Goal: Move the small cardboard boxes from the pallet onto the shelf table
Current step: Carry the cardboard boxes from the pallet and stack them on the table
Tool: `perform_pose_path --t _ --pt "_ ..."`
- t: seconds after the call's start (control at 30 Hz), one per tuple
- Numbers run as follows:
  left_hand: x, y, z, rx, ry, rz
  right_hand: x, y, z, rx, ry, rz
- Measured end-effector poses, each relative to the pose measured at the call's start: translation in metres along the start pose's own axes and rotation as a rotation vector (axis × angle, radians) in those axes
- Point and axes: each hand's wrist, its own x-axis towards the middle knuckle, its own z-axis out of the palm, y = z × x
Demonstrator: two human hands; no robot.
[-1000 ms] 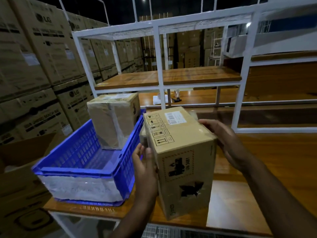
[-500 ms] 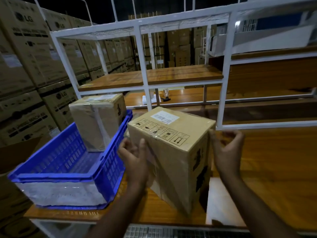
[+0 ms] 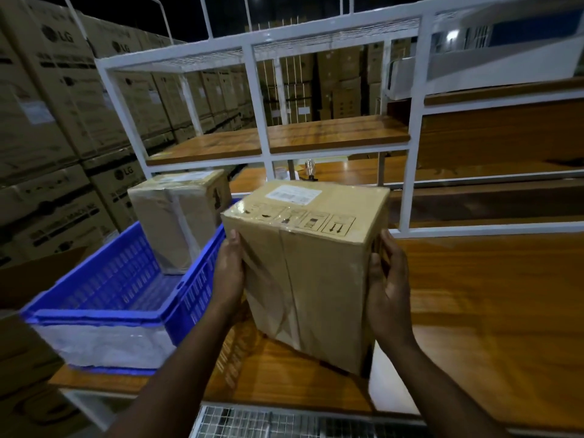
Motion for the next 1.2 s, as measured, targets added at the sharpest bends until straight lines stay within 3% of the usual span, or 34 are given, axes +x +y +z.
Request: perform_pose_path --t 0.37,0.7,1.2 --pt "0.0 0.091 -0.036 0.037 0.167 0.362 0.073 -0.071 0.039 0.229 -0.161 -0.105" --pt "0.037 0.135 -0.111 0.001 0.351 0.565 0.105 -0.117 0.134 0.303 -0.376 -0.166" --pt "0.176 0.125 -0.279 -0.078 0.519 0.532 0.128 -0.13 0.352 0.265 -0.568 -0.134"
